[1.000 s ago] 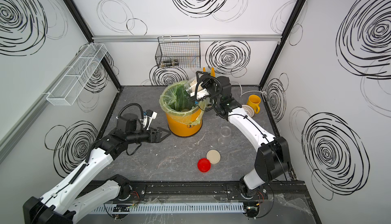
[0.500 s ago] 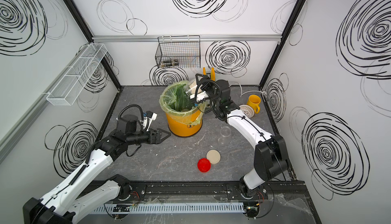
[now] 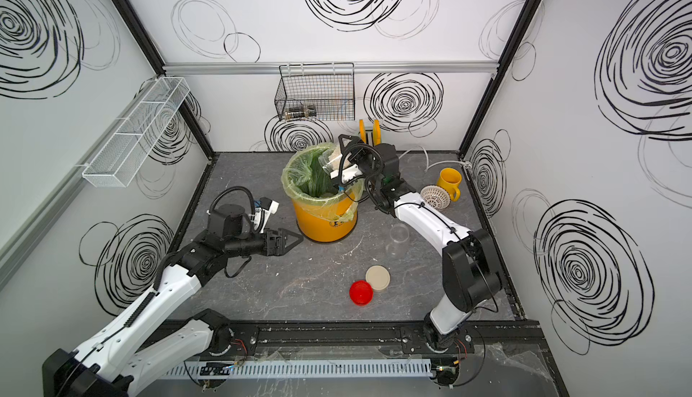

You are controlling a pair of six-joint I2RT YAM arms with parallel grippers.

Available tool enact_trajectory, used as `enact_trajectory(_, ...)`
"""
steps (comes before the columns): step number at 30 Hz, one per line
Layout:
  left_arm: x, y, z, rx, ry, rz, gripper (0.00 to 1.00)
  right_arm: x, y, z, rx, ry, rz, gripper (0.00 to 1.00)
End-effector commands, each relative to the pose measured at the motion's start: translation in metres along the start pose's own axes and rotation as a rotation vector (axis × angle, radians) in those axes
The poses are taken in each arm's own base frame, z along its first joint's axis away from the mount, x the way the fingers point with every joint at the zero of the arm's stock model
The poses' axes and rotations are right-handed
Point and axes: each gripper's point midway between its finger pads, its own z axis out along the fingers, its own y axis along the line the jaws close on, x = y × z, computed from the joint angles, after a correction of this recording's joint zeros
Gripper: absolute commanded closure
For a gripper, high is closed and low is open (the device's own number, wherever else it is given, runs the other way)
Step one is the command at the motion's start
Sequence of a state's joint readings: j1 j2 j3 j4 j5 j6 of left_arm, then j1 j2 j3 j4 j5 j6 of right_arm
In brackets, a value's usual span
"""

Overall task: Empty expired oatmeal from jars
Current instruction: Pour the expired oatmeal into the trash bin.

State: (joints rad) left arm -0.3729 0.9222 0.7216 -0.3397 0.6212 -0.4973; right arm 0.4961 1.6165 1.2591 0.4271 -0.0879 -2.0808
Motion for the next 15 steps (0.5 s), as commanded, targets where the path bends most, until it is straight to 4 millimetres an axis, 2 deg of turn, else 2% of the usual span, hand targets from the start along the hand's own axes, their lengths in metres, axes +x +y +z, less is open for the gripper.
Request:
enact_trajectory(1,-0.006,-0.0069,0.0021,0.036,-0.02,0.026,0.04,0.0288,-0.0695,-0.0065,0.175,0.115,-0.454,0.61)
enact_trajectory(7,-0.0083,-0.0081,0.0018,0.037,-0.025,0.026,0.04,0.034,-0.0767,-0.0079,0.183,0.121,-0.44,0.62)
enact_trajectory(15,-0.0112,-0.0088,0.0013,0.034,-0.026,0.028,0.04,0.0343,-0.0697,-0.0119,0.172,0.115,-0.384,0.61)
